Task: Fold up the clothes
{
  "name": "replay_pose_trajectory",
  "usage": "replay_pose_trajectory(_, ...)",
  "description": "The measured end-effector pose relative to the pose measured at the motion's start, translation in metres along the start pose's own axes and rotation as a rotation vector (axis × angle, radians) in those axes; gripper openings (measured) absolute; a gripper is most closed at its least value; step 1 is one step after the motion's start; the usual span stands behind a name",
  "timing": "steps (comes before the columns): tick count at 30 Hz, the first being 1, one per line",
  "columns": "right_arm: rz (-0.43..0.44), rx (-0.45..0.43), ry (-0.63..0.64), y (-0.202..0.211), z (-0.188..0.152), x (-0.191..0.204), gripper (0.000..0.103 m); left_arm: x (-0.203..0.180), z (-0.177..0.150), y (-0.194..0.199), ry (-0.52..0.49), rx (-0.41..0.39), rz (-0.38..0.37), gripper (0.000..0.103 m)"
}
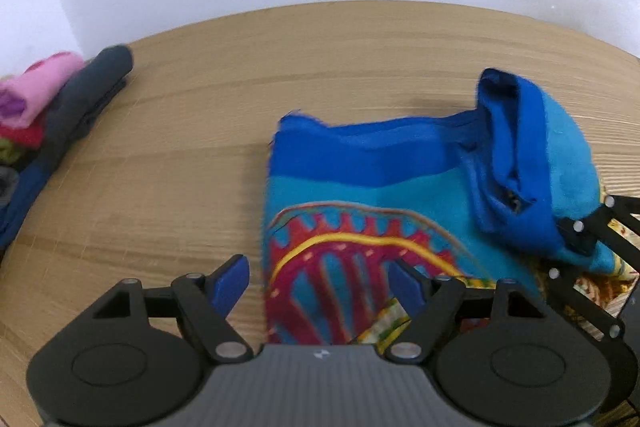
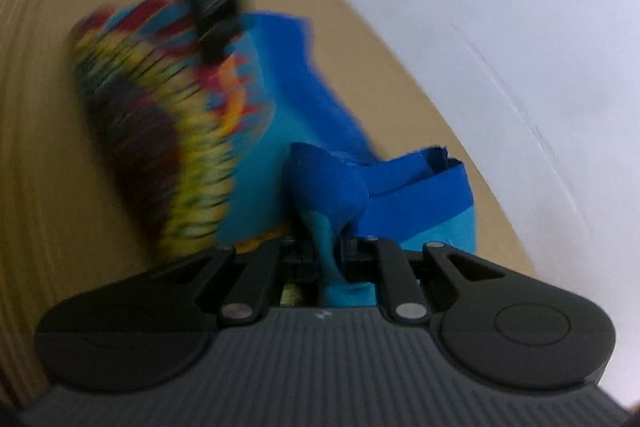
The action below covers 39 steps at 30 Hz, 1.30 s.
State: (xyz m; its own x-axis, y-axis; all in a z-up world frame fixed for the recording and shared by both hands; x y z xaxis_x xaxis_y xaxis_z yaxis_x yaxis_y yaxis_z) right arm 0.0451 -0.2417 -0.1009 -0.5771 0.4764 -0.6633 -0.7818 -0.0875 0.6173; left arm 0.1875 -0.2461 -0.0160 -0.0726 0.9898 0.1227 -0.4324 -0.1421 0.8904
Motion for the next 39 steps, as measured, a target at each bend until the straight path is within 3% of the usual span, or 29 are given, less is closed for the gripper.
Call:
replay_pose_trajectory(5, -0.025, -0.067, 0.116, 0.03, -0.008, -0.005, 0.012, 0.003, 0.003, 0.006, -0.006, -0.012, -0.02, 0.079)
replay_pose_trajectory(10, 0.069, -0.057, 0.175, 0.03, -0.032, 0.01, 0.015, -0.01, 0.015, 0.008, -0.033, -0.038, -0.081, 0.079)
replay_pose_trajectory(12, 0.069, -0.074, 0.117, 0.032, -0.036, 0.01, 0.016, -0.022, 0.025, 0.01, -0.064, -0.067, -0.117, 0.079)
replay_pose_trajectory(14, 0.126, -0.083, 0.042, 0.042, -0.037, 0.0, 0.024, -0.038, 0.035, 0.01, -0.102, -0.093, -0.161, 0.08)
replay_pose_trajectory(16, 0.235, -0.094, -0.067, 0.056, -0.043, -0.017, 0.041, -0.054, 0.038, 0.002, -0.132, -0.075, -0.193, 0.079)
replay_pose_trajectory(19, 0.405, -0.102, -0.234, 0.074, -0.057, -0.053, 0.043, -0.077, 0.035, -0.012, -0.176, -0.03, -0.209, 0.078)
replay_pose_trajectory(21, 0.449, -0.116, -0.36, 0.074, -0.068, -0.087, 0.043, -0.084, 0.025, -0.02, -0.19, 0.0, -0.208, 0.077)
replay_pose_trajectory(24, 0.414, -0.148, -0.591, 0.054, -0.076, -0.139, 0.043, -0.092, 0.009, -0.023, -0.195, 0.02, -0.196, 0.078)
replay_pose_trajectory(26, 0.331, -0.168, -0.68, 0.028, -0.071, -0.16, 0.043, -0.094, 0.003, -0.02, -0.196, 0.01, -0.181, 0.078)
replay_pose_trajectory(28, 0.302, -0.169, -0.741, -0.009, -0.063, -0.173, 0.045, -0.093, 0.001, -0.019, -0.186, 0.016, -0.179, 0.078)
replay_pose_trajectory(32, 0.445, -0.094, -0.752, -0.075, -0.044, -0.154, 0.044, -0.087, -0.008, -0.016, -0.151, 0.029, -0.175, 0.079)
replay_pose_trajectory(34, 0.469, -0.064, -0.733, -0.102, -0.038, -0.143, 0.045, -0.085, -0.015, -0.013, -0.15, 0.022, -0.165, 0.08)
replay_pose_trajectory(39, 0.523, -0.083, -0.82, -0.103, -0.04, -0.16, 0.045, -0.087, -0.021, -0.002, -0.136, 0.017, -0.151, 0.078)
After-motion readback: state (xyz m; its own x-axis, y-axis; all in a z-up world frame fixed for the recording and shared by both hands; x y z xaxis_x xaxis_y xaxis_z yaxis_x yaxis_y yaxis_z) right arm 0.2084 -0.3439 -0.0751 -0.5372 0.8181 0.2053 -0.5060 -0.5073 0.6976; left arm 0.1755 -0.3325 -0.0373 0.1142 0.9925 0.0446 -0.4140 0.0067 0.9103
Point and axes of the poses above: each gripper's, at about its wrist camera, not at the fingertips, and y roughly against the way its jaws point, x to its left, z to its top, the point moved 2 cm from there along -y, roughly the way its jaws point, and after that the axes turned 10 degrees about x, right-handed, at the moved point
